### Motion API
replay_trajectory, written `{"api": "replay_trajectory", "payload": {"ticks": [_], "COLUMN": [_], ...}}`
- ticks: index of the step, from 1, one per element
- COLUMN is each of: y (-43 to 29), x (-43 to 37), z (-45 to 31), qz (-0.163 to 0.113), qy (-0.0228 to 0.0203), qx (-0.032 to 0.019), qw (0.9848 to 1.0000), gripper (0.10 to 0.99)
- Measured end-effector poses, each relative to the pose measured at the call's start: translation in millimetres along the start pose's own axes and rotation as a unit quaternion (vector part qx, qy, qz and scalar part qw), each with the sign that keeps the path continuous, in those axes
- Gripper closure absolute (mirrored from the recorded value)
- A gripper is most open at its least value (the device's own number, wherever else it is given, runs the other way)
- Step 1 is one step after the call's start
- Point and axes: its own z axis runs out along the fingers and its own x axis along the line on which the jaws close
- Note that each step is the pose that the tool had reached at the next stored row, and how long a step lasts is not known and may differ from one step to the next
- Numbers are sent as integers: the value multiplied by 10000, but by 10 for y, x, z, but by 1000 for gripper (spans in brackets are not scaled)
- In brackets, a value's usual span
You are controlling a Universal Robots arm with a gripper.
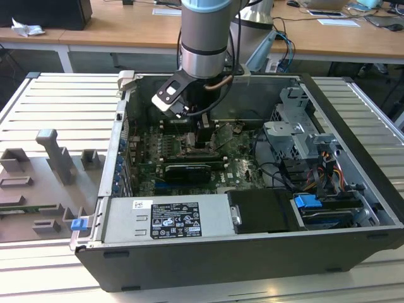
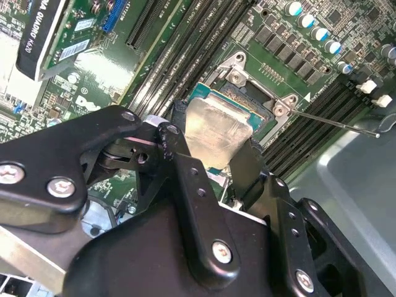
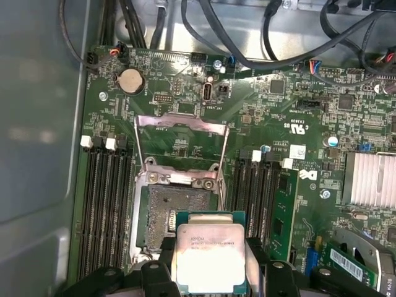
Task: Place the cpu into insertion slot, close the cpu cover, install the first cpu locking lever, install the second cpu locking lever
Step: 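Place the cpu into insertion slot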
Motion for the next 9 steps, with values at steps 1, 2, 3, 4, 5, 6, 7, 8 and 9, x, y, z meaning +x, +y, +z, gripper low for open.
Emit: {"api": "replay_trajectory", "payload": {"ticks": [1, 2, 3, 4, 5, 6, 7, 8, 9], "y": [0, 0, 0, 0, 1, 0, 0, 0, 0], "x": [0, 0, 0, 0, 1, 1, 0, 1, 0], "z": [2, 3, 4, 7, 12, 16, 20, 23, 25], "qz": [11, 13, 14, 14, 15, 16, 17, 18, 20], "qy": [0, 0, 0, 0, 2, 2, 1, 1, 1], "qx": [0, 0, 0, 0, -1, -1, 0, 0, 0], "qw": [10000, 10000, 10000, 10000, 10000, 10000, 10000, 10000, 10000], "gripper": [561, 561, 561, 561, 561, 561, 561, 561, 561]}}
